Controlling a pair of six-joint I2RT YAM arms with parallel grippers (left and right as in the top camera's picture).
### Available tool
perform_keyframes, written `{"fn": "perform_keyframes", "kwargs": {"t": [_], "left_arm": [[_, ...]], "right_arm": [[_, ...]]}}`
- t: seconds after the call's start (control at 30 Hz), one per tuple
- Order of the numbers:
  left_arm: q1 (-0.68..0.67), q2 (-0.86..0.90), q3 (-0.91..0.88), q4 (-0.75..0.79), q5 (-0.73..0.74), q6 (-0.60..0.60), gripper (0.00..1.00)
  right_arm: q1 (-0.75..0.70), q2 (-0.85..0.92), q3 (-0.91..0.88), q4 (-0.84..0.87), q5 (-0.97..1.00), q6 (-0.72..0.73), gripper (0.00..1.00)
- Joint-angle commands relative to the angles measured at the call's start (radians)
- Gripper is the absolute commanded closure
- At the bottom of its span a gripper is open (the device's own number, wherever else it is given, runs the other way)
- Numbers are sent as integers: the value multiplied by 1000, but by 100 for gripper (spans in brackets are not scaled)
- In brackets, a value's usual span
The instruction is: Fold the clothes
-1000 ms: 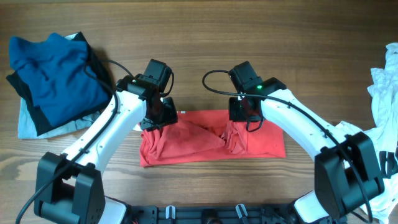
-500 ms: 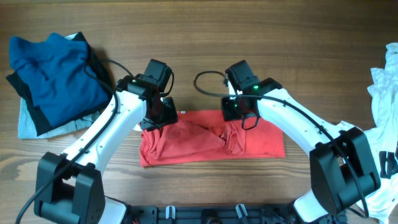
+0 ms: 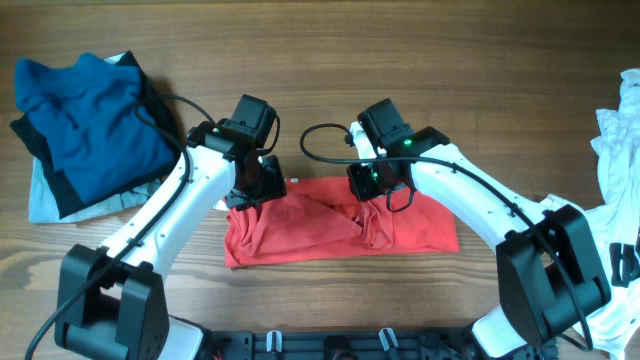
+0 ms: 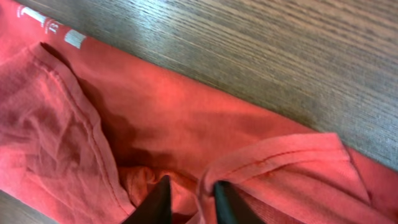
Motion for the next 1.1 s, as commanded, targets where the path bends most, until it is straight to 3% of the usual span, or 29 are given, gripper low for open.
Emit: {"fn": "perform_keyframes", "kwargs": {"t": [0.0, 0.13, 0.3, 0.5, 0.73, 1.07], "left_arm": [[3, -11, 10, -2, -6, 16, 50], [3, -11, 10, -5, -7, 16, 50], [3, -11, 10, -2, -7, 16, 50], [3, -11, 10, 0, -6, 16, 50], [3, -11, 10, 0, -7, 16, 50], [3, -11, 10, 3, -7, 16, 50]], "right_arm": [[2, -6, 7, -56, 107, 109, 80], [2, -111, 16, -96, 210, 216, 78], [2, -220, 16, -113, 215, 220, 74], [2, -195, -43, -179, 215, 270, 74], [4, -174, -190, -107, 184, 290, 74], [13, -174, -203, -103, 151, 286, 75]]}}
